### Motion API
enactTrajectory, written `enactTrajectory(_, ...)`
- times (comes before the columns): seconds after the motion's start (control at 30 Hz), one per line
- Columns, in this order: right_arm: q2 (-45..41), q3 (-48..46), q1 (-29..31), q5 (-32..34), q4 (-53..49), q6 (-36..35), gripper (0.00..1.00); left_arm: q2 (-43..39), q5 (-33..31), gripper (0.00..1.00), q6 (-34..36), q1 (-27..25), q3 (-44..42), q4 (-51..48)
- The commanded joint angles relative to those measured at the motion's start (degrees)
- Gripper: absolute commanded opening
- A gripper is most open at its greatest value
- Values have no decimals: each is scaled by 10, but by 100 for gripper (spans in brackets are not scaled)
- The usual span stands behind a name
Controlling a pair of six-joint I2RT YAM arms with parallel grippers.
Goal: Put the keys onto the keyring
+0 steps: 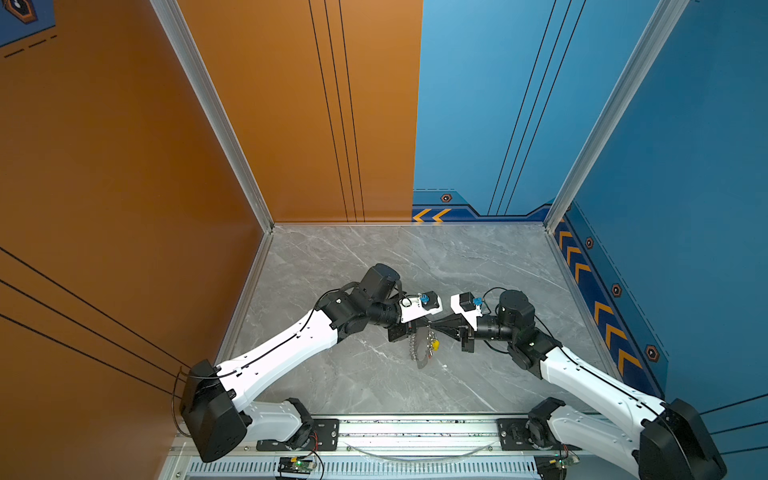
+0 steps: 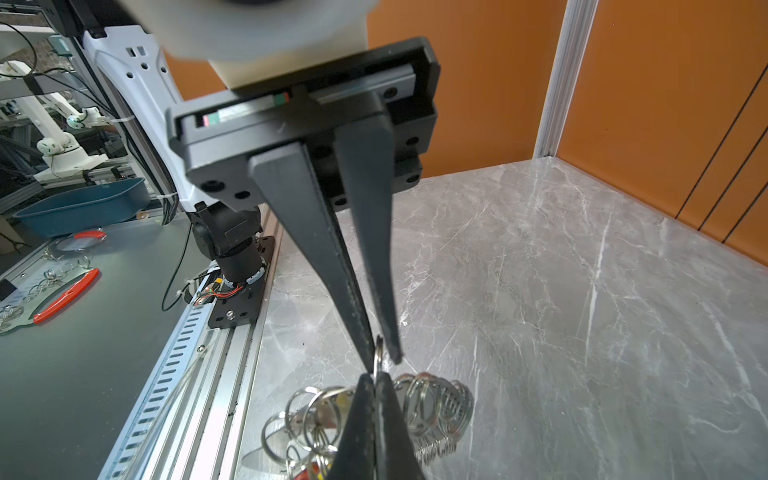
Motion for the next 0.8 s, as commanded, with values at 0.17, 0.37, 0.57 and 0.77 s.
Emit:
enactTrajectory(0.17,-27,-4,1,35,26,23,0,-61,-64,36,-32,-2,-86,142)
enactTrajectory(0.37,-36,-15,-6,22,53,38,0,-76,30,40,-64,23,-116,175)
enactTrajectory(0.57,-53,-25,-7,9,84,55,0,-62,164,35,-116,68,-131,224)
enactTrajectory(0.77,-51,-27,-8,-4,137,87,0,-40,254,31,-131,87,-120,224)
